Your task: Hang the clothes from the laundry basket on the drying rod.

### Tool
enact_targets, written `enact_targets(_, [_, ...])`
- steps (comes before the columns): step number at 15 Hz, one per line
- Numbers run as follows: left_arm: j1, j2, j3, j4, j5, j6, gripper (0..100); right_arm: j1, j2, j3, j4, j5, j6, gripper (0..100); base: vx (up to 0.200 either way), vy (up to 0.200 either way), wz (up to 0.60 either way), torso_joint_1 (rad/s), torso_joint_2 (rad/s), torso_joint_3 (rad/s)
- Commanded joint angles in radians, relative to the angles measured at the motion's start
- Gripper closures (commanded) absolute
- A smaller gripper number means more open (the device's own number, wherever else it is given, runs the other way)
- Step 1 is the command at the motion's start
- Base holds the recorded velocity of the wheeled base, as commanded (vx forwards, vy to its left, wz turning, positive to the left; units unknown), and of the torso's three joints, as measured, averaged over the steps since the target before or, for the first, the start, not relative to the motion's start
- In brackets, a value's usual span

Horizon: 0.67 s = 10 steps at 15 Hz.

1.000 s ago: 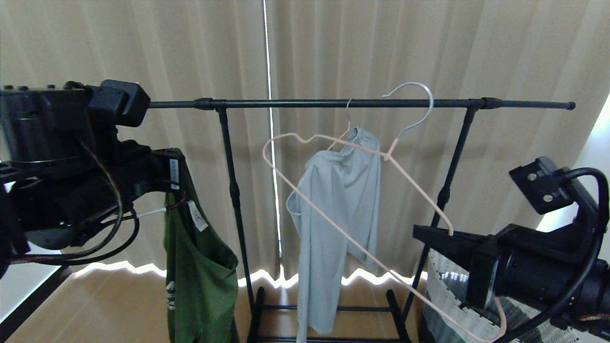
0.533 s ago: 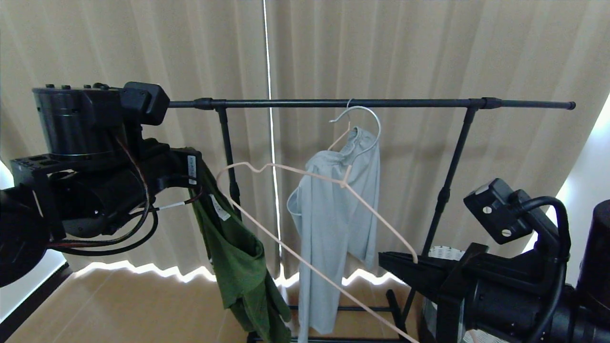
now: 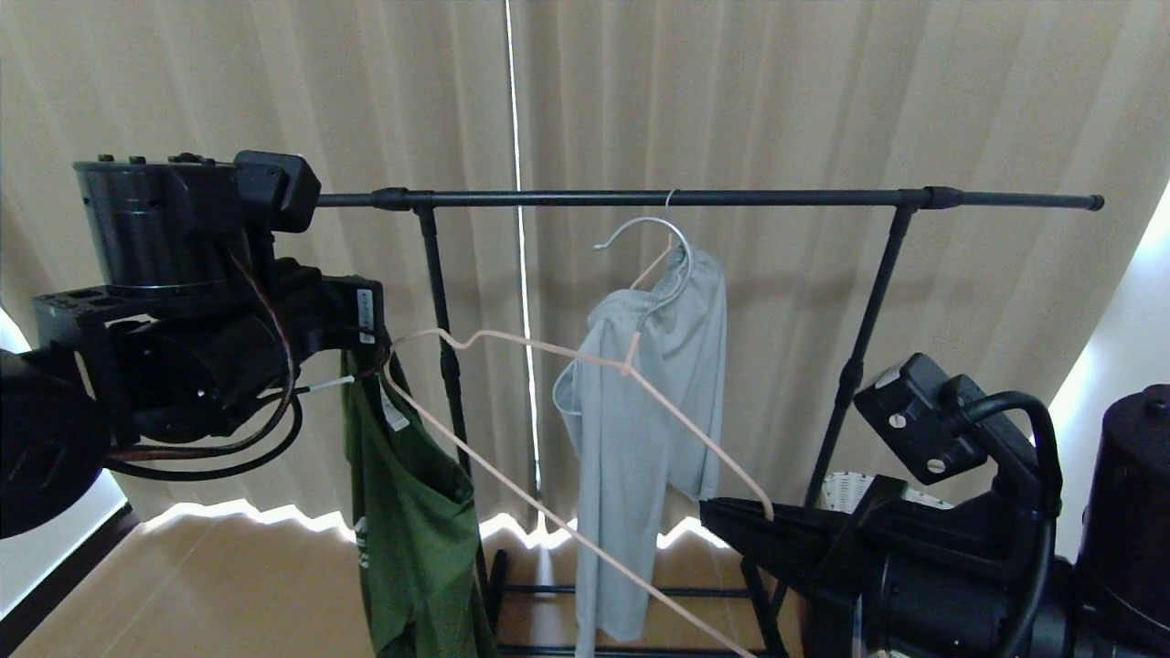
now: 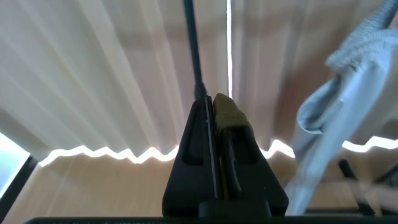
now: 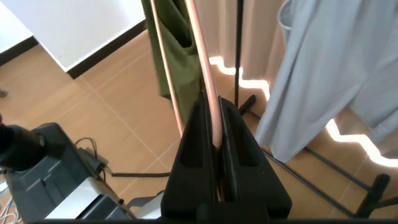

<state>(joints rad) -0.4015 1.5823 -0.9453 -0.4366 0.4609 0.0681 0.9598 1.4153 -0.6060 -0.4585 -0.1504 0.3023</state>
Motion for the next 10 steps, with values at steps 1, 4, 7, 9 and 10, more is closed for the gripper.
enact_targets(1, [0.003, 0.024, -0.016, -0.002, 0.009, 0.001, 100, 0.017, 0.001, -0.003, 0.0, 0.0, 0.0, 100, 0.0, 0.0, 0.0, 0.0, 0.0, 0.0])
enact_targets(4, [0.003, 0.031, -0.016, -0.002, 0.009, 0.001, 100, 0.02, 0.002, -0.005, 0.0, 0.0, 0.0, 100, 0.0, 0.0, 0.0, 0.0, 0.0, 0.0])
enact_targets(7, [-0.008, 0.021, -0.007, -0.001, 0.01, 0.002, 100, 0.019, 0.031, -0.043, 0.0, 0.0, 0.0, 100, 0.0, 0.0, 0.0, 0.0, 0.0, 0.0])
enact_targets(9, [-0.014, 0.007, -0.007, -0.001, 0.022, 0.006, 100, 0.016, 0.062, -0.074, 0.0, 0.0, 0.0, 100, 0.0, 0.0, 0.0, 0.0, 0.0, 0.0])
enact_targets(10, [-0.014, 0.005, -0.006, -0.001, 0.022, 0.006, 100, 0.016, 0.067, -0.078, 0.0, -0.001, 0.0, 100, 0.0, 0.0, 0.0, 0.0, 0.0, 0.0])
